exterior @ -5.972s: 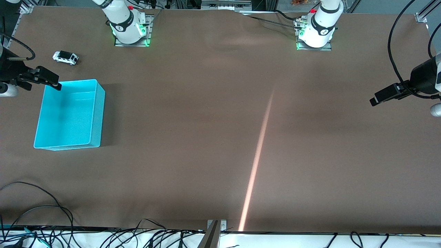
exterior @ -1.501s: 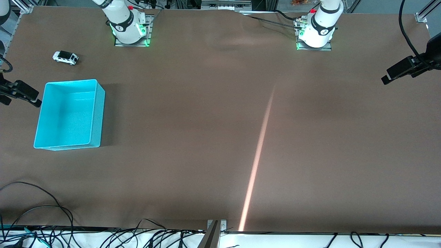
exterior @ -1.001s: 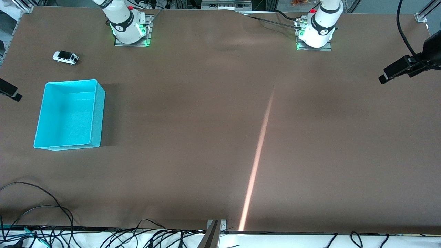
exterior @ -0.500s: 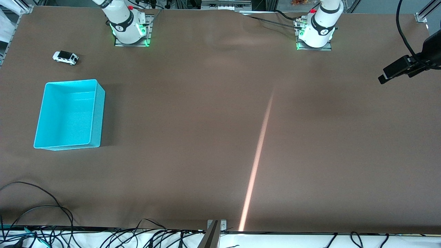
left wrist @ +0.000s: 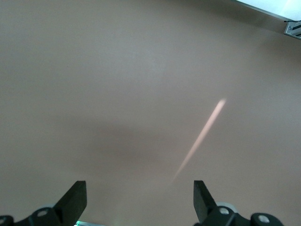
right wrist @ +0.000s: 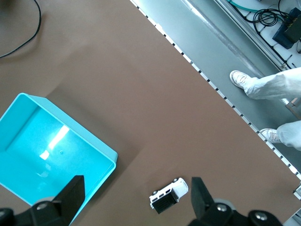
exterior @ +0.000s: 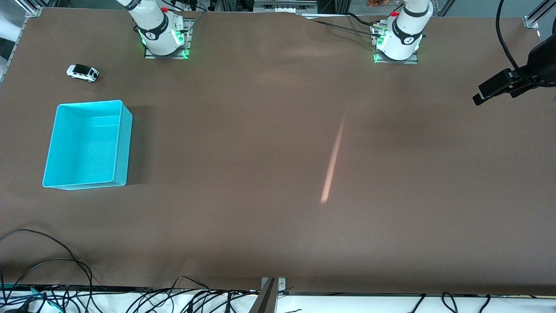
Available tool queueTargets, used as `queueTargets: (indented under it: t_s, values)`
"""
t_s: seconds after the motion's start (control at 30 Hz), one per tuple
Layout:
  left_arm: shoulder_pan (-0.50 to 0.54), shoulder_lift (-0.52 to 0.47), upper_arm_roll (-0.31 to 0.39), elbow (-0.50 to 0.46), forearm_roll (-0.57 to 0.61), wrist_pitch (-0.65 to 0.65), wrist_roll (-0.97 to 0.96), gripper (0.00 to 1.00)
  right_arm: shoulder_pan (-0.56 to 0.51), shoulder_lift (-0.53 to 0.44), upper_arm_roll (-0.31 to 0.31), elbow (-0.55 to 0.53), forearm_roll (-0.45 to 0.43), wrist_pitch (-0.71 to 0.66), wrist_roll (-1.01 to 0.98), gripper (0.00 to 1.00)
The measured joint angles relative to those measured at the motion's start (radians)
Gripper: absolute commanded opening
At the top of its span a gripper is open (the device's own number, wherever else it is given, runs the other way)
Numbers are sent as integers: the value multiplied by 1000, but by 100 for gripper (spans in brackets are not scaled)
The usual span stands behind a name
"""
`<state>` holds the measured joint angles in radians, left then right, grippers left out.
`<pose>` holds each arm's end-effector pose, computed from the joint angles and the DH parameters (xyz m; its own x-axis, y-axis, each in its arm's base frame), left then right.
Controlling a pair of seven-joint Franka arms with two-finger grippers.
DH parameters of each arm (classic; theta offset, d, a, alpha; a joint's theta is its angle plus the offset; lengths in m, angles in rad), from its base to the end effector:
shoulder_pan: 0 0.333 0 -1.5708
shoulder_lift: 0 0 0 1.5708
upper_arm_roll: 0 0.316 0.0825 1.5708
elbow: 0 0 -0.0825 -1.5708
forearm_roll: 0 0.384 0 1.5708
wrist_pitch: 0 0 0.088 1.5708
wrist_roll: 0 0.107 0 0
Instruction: Wind and store white jeep toy
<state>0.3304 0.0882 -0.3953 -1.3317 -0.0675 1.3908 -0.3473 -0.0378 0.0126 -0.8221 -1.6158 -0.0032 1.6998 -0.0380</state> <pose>0.5588 -0.0321 0.6744 0.9624 0.2660 -0.0544 0.2700 -0.9589 0.0871 0.3729 -0.4296 0.6100 0.6798 -0.7295 0.0748 -0.7323 -0.6808 0.0153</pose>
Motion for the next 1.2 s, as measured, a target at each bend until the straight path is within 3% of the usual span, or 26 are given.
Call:
queueTargets:
  t_s: [0.3,0.8,1.07,1.2]
  values:
    - [-2,0,-2,0,0,0,0,100,-2,-15,-18,-1,70,4,0,100]
    - [-2,0,-2,0,0,0,0,100,-48,-62,-26,-55,72,12,0,100]
    - [-2,0,-2,0,0,0,0,100,-62,-56,-22,-127,-2,83,36,98]
    - [-2,0,-2,0,0,0,0,100,-66,-57,12,-151,-60,96,124,98]
